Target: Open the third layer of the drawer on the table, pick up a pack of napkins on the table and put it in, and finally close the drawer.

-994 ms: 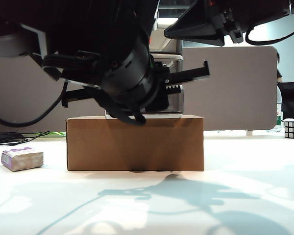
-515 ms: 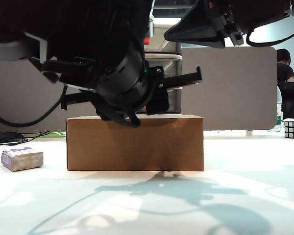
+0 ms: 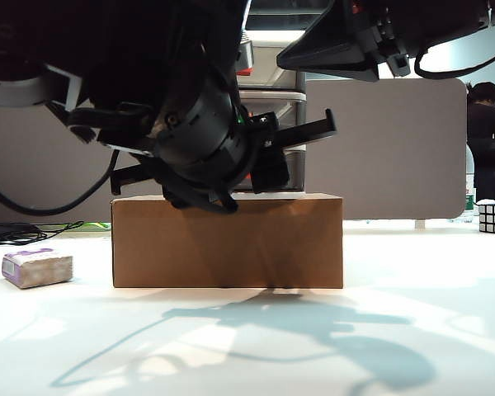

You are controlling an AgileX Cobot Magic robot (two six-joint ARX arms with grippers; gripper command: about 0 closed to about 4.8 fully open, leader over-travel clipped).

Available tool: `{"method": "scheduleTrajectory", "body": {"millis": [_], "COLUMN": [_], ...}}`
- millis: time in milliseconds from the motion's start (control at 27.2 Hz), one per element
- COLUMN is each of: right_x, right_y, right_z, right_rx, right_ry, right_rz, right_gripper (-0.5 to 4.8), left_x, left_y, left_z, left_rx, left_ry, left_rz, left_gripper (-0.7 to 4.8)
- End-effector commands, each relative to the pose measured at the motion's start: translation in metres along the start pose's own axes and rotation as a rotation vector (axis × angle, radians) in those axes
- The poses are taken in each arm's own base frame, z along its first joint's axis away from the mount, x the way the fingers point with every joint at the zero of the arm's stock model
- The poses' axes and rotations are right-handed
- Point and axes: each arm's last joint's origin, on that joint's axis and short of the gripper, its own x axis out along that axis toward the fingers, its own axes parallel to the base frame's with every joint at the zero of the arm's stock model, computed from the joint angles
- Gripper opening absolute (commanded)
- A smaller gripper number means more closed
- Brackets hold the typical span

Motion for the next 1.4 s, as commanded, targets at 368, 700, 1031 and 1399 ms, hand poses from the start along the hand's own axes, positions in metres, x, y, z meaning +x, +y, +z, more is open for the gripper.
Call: {"method": "scheduleTrajectory", "body": {"millis": [368,700,1031,1399], "right_x": [0.0,0.0,0.0,0.0], "right_y": [0.0,0.0,0.001,0.001], "right_z": [0.002,0.002,0.001,0.001], "right_rx": [-0.001,-0.001,0.003,0.003], "right_ry": [-0.007,-0.006,0.001,0.001], "right_rz": [0.004,0.008,0.011,0.01], "right_gripper": [-0.06,-0.06,-0.06,-0.06], "left_x": [0.012,0.017,0.017,0.016], "left_y": [0.01,0.013,0.012,0.013], "left_z": [0.009,0.011,0.011,0.011], "left_rx": [-0.036,-0.044,-0.027,-0.021], "left_ry": [-0.037,-0.029,-0.03,-0.037], "left_rz": [0.039,-0.002,-0.004,0.024], "left_gripper": [1.26,1.25,0.42,-0.05]}}
